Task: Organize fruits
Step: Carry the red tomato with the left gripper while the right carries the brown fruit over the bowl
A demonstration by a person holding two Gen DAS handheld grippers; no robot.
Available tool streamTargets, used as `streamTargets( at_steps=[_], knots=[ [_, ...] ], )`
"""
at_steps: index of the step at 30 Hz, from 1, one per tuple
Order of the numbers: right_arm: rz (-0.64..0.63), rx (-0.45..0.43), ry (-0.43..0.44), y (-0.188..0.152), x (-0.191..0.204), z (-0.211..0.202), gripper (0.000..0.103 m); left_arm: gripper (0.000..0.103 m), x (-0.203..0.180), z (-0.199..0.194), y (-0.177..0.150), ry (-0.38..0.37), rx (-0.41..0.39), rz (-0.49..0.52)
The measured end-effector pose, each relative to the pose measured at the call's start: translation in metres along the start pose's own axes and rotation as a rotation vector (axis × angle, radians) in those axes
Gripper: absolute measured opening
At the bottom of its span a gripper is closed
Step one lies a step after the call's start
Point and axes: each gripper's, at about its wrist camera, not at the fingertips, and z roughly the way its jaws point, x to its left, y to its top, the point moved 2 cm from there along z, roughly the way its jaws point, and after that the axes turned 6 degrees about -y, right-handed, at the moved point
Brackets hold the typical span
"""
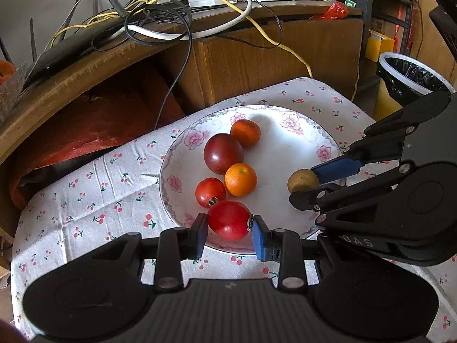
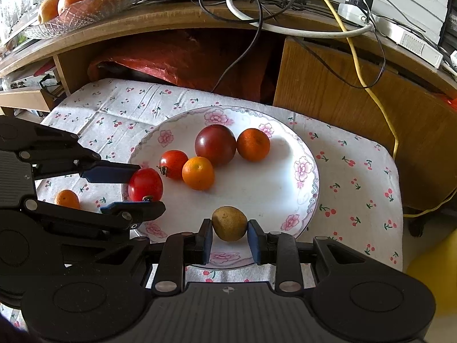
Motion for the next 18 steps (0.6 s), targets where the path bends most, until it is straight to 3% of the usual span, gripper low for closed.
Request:
streamTargets(
  at_steps=[18],
  knots=[
    [-0.007,0.002,-0.003,0.0018,0.0002,0.0094,0.025,0.039,0.0048,0.0081,0.0025,0.005,0.001,-0.001]
  ],
)
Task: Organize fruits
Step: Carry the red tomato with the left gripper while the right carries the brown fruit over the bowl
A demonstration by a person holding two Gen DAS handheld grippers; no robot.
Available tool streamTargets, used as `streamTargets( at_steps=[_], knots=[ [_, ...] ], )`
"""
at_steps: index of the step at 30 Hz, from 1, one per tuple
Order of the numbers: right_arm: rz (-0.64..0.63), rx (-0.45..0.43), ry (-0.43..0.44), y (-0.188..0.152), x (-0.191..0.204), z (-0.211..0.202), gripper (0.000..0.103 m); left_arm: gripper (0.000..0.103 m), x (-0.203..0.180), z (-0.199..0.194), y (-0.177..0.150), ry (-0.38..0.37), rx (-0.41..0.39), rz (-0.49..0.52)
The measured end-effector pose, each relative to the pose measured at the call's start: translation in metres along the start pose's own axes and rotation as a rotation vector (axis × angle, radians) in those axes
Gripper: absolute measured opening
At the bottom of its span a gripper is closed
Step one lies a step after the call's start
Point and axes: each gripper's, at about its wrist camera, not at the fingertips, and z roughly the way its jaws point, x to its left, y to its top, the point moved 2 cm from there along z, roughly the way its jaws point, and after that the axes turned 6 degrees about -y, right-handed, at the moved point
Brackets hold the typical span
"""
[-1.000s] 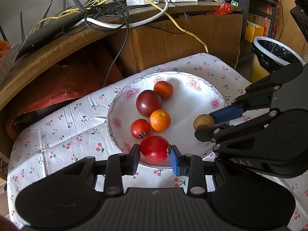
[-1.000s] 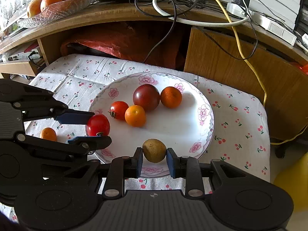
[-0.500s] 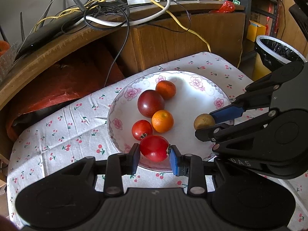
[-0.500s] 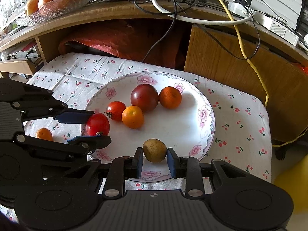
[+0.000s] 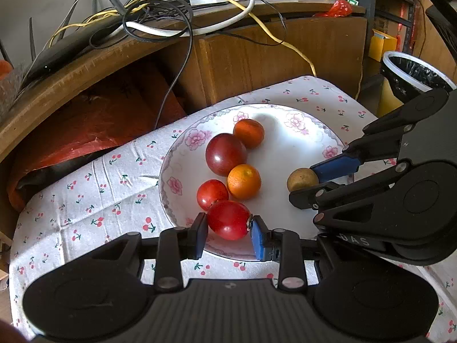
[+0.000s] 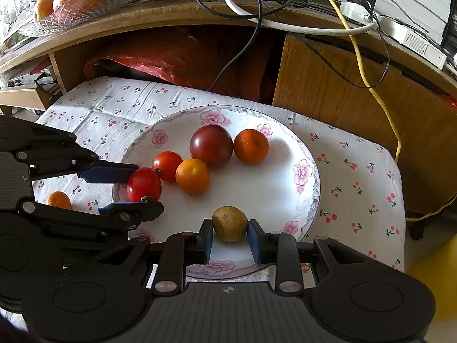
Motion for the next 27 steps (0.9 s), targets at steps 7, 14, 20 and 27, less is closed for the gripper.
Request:
streamTargets(
  at_steps=[7,14,20,27],
  knots=[
    [-0.004,-0.005,0.000,0.0017,0.0005,0.0025,0.026,0.039,0.0015,0.0018,0.0003,0.001,-0.001,-0.002],
    [-0.007,-0.009,-0.003,0.0026,0.0003,0.0028,0.027,0.039,0.0017,0.0032,0.0009,0.007,-0.002,-0.002],
    [-0.009,-0.010,-0.003,0.0026,0.0004,0.0031,0.027,0.039,0.0018,0.0033,0.0009,0.007,-0.002,-0.002],
    [-0.013,-0.012,-0.003,0.0051,-0.0003,0.0049,0.027,0.039,0.0032,0.0042,0.0016,0.009,-0.004,-0.003]
  ],
)
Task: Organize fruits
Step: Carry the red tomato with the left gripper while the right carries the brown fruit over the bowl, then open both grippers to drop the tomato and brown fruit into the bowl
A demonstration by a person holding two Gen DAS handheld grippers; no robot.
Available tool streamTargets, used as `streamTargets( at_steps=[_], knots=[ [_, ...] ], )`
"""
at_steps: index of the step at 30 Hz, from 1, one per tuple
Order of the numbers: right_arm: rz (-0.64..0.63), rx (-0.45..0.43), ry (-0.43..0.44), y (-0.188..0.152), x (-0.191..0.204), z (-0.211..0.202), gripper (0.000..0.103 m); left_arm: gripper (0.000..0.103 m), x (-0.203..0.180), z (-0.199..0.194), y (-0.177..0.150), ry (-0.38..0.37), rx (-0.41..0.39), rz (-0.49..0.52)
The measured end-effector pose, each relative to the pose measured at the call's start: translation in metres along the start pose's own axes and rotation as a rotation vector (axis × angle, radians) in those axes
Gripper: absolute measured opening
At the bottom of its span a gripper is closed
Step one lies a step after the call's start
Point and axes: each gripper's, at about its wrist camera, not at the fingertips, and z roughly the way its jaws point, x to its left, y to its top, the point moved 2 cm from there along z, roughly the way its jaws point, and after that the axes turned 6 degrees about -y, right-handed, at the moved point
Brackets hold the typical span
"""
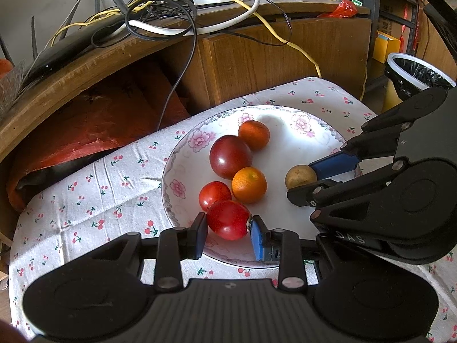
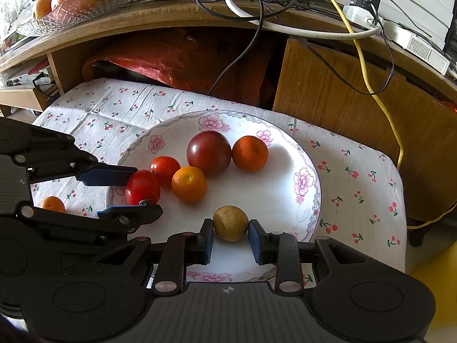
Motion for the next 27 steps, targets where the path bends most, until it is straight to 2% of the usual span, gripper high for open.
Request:
streamTargets(
  at_steps=[14,27],
  knots=[
    [0.004,0.000,-0.005,-0.0005,-0.0006,0.0007,0.026,0.040,-0.0002,0.0008,0.0006,0.007,0.001,-0.001],
    [0.019,-0.005,-0.024,-0.0010,-0.0029,-0.0016,0.032,0.042,-0.0003,-0.0024,0.0004,0.008,-0.007,-0.013]
  ],
)
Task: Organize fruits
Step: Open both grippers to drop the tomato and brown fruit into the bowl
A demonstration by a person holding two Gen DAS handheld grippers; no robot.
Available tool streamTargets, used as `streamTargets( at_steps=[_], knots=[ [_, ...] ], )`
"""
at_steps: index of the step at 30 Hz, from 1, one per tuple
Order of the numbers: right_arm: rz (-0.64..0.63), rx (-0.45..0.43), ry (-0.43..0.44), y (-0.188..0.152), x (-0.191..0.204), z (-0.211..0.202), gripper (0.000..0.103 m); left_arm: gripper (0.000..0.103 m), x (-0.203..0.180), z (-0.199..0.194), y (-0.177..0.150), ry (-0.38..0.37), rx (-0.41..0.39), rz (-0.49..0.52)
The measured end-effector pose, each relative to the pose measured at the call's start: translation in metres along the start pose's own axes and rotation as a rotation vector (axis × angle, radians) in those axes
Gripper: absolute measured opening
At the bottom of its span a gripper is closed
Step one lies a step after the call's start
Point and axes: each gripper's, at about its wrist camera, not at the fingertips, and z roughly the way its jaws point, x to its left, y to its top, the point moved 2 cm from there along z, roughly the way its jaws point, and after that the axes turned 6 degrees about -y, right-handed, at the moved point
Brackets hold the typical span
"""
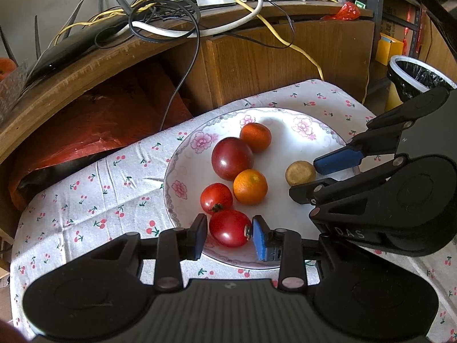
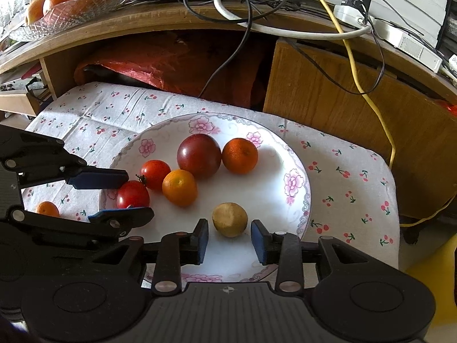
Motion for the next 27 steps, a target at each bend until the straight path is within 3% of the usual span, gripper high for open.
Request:
streamTargets(
  at_steps=[27],
  knots=[
    [0.073,-0.021,0.032,0.003,-0.013,-0.011,0.040,0.049,-0.002,-0.015,0.003,-0.002,-0.042,-0.006]
  ],
)
